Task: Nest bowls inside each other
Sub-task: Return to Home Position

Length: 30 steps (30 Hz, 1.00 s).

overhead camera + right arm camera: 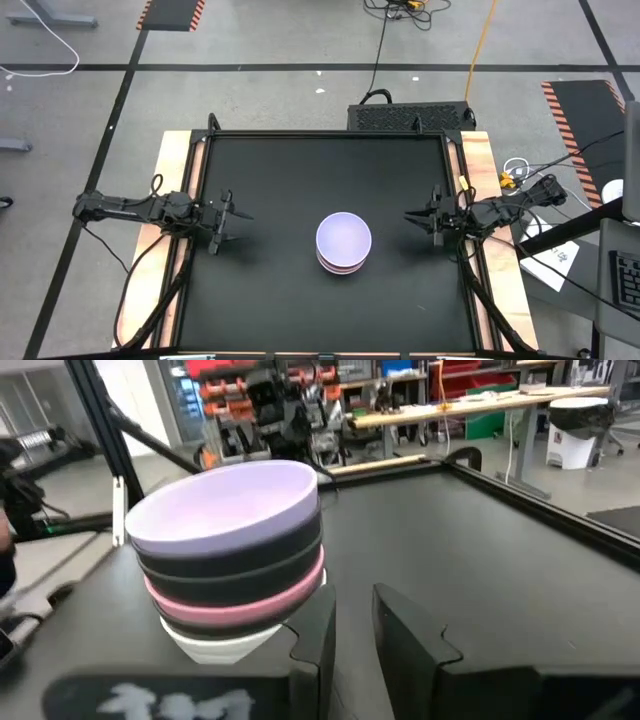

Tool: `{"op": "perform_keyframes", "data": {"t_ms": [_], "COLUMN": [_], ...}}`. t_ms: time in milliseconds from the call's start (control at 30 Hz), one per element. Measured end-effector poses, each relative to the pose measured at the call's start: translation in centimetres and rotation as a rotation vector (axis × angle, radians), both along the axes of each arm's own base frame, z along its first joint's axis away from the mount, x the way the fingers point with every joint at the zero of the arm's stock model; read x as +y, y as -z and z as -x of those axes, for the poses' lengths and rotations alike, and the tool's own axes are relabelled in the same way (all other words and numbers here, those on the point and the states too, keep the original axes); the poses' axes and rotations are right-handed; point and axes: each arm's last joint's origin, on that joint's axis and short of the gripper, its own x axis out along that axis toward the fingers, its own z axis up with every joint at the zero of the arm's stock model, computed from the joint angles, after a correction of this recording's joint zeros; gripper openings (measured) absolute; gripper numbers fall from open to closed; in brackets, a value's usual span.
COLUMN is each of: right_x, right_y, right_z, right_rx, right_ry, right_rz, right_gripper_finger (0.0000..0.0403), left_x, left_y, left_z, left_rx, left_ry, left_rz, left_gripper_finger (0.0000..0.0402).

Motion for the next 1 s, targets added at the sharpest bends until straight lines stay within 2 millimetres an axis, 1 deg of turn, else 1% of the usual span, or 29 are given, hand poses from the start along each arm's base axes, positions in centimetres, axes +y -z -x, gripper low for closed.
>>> {"op": "perform_keyframes", "data": {"t_ms": [267, 533, 600, 733, 900, 1000], "right_x": [0.0, 0.0, 0.1, 0.0, -0.7, -0.9], "right_y": [0.4, 0.8, 1.0, -0.2, -0.3, -0.3], "right_z": [0.0, -0.1, -0.3, -0.4, -0.6, -0.7], "right_rx": [0.018, 0.035, 0.002, -0.122, -0.137, -0.139], "right_ry": [-0.005, -0.003, -0.005, 0.03, 0.092, 0.048], "right_rz": [0.021, 0.033, 0.063, 0.095, 0.106, 0.095], "right_gripper_finger": [0.0059, 0.0059, 0.0059, 0.0059, 0.0059, 0.0059], "left_x": [0.0, 0.0, 0.0, 0.0, 0.7, 1.1], "left_y": [0.4, 0.7, 0.7, 0.5, 0.3, 0.4], "left_z": [-0.3, -0.5, -0.5, -0.5, -0.6, -0.6], "left_rx": [0.057, 0.083, 0.078, 0.053, 0.029, 0.042], "left_ry": [-0.006, -0.004, 0.0, -0.001, -0.065, -0.068], "left_rz": [0.021, 0.0, -0.028, -0.077, -0.054, -0.032], "left_gripper_finger": [0.0246, 0.0246, 0.0246, 0.0246, 0.0246, 0.0246]}}
